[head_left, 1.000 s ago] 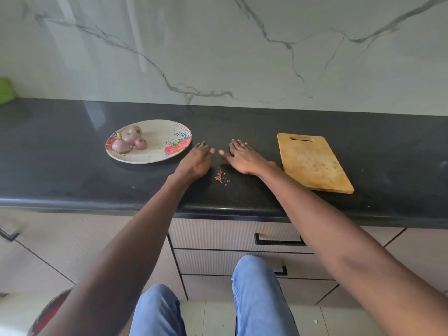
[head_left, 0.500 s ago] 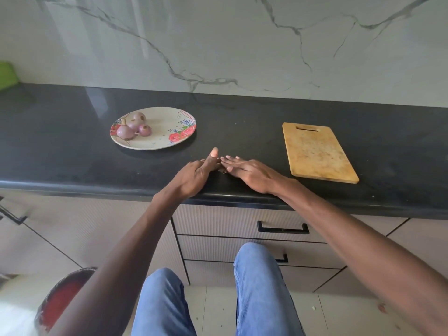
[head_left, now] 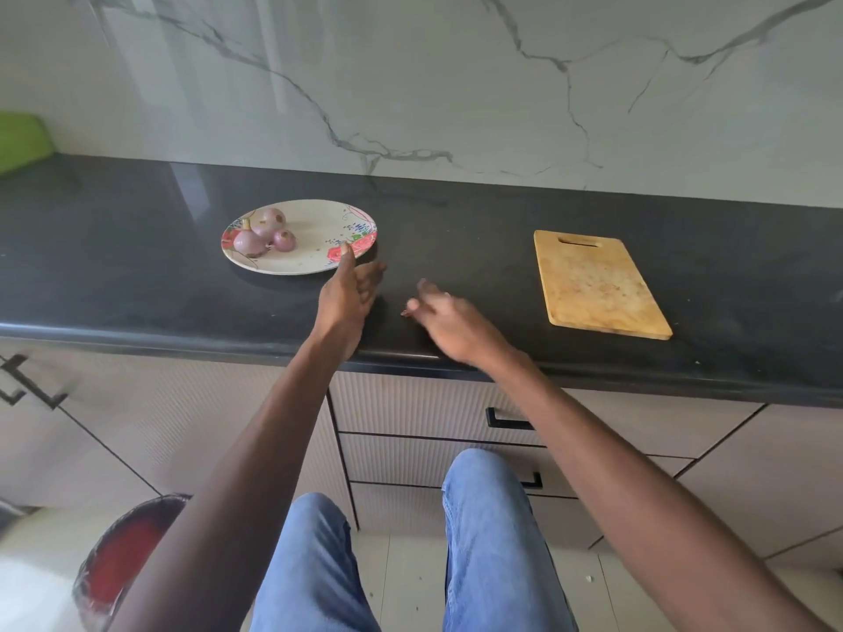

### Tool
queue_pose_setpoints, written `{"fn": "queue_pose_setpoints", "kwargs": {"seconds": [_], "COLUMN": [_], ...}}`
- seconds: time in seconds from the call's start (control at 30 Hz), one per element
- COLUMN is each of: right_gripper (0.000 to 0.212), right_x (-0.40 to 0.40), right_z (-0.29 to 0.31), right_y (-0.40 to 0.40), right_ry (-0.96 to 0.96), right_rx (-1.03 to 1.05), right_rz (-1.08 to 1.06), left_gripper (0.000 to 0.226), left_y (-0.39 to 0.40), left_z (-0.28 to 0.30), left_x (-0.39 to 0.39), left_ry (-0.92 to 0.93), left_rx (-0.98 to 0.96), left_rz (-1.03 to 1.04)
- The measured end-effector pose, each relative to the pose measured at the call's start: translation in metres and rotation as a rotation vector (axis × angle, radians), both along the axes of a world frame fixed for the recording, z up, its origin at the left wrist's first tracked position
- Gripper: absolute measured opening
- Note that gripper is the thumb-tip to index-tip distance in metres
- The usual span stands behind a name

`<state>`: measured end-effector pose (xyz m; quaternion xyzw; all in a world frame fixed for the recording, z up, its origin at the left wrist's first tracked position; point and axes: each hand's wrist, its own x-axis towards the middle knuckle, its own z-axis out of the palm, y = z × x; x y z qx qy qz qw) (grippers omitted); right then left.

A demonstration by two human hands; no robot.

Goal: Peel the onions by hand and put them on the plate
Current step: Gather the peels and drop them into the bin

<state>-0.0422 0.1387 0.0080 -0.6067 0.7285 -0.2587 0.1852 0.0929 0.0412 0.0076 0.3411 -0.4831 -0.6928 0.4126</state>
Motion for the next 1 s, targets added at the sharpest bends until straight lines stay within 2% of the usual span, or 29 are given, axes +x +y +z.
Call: {"fn": "queue_pose_setpoints", "kwargs": {"seconds": [0.07,0.13,0.27,0.37,0.43,0.5,0.6,0.73,0.87,1.0], "right_gripper": [0.041,0.036,0.038,0.029,0.026,0.034,0.038,0.037,0.022,0.02], "right_x": [-0.016,-0.023,-0.008,-0.003,-0.004,-0.007,-0.009,-0.007,0.003,0.016], "right_z": [0.002,0.005,0.007,0.002,-0.002,-0.003,0.0,0.008,0.024,0.034], "right_y": [-0.005,-0.012,-0.021,-0.013,-0.004,0.001,0.006,-0.001,-0.009,-0.014], "right_ry": [-0.148,-0.109,0.07,0.224,0.321,0.401,0.482,0.479,0.519,0.527], "right_rx": [-0.131,-0.119,-0.077,-0.113,-0.15,-0.141,-0.141,-0.136,-0.093,-0.063], "right_rz": [-0.113,-0.109,0.123,0.305,0.375,0.401,0.373,0.273,0.197,0.088], "left_gripper": [0.068,0.066,0.065,0.057,0.053,0.051,0.049,0.049,0.048,0.049], "left_y": [-0.001,-0.001,-0.001,0.001,0.001,0.0,-0.001,0.002,0.004,0.006], "left_z": [-0.001,-0.001,-0.004,-0.007,-0.008,-0.01,-0.012,-0.013,-0.014,-0.014], "left_x": [0.005,0.008,0.005,0.004,0.004,0.004,0.004,0.003,0.002,-0.001], "left_ry": [0.089,0.151,0.12,0.09,0.095,0.097,0.088,0.08,0.039,-0.012], "left_rx": [0.062,0.096,0.047,-0.002,-0.013,-0.029,-0.053,-0.058,-0.085,-0.099], "left_rz": [0.044,0.06,0.074,0.09,0.096,0.106,0.127,0.156,0.171,0.183]}}
